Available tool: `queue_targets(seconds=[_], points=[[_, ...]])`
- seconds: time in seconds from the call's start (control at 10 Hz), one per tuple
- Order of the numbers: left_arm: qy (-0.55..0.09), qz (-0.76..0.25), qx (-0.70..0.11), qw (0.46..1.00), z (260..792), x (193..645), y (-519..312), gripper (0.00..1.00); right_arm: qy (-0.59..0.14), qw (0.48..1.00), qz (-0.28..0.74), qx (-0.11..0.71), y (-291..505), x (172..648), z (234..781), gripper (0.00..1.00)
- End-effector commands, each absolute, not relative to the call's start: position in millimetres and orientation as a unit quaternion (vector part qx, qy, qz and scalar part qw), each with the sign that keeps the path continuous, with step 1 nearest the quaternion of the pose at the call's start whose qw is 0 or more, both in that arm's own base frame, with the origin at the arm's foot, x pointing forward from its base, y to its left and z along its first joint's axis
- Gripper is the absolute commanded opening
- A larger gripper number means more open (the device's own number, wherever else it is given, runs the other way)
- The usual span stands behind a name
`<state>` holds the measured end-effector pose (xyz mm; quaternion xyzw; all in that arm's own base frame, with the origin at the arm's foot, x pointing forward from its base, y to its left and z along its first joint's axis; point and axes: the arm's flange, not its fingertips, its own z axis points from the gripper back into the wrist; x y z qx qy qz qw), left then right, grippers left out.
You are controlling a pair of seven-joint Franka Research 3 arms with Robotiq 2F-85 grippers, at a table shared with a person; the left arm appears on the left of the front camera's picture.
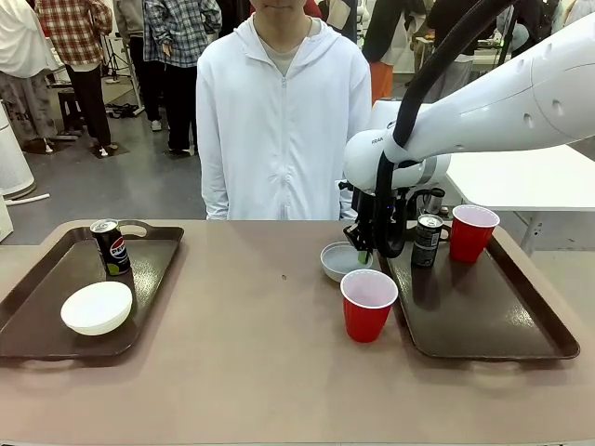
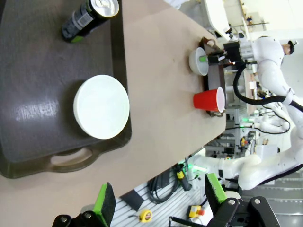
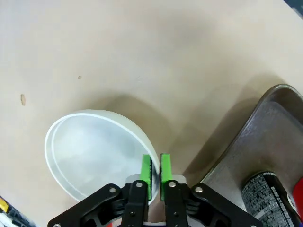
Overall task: Prepare tableware on both trays.
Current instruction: Pick up a Picnic Bowl from the table and place it on a Handle tray.
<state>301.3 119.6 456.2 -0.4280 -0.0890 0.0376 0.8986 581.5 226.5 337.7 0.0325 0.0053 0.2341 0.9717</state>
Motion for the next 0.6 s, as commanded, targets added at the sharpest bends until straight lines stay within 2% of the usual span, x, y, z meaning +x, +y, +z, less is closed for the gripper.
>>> queue_targets(seconds=[0.0,0.1,0.3,0.5], points=[[-0.095,0.036,-0.435,0.894,456,300,120,1.0,-0.005,0.971,0.238,0.023,224,564,360,0.0],[-0.095,0.036,-0.435,0.894,456,300,120,1.0,-0.015,0.967,0.255,0.021,222,546,382,0.03],[-0.095,0.036,-0.435,0.894,456,300,120,1.0,-0.044,0.966,0.257,0.004,213,505,430,0.03],[-0.095,0.036,-0.435,0.894,456,300,120,1.0,-0.05,0.967,0.249,0.009,197,477,455,0.03]])
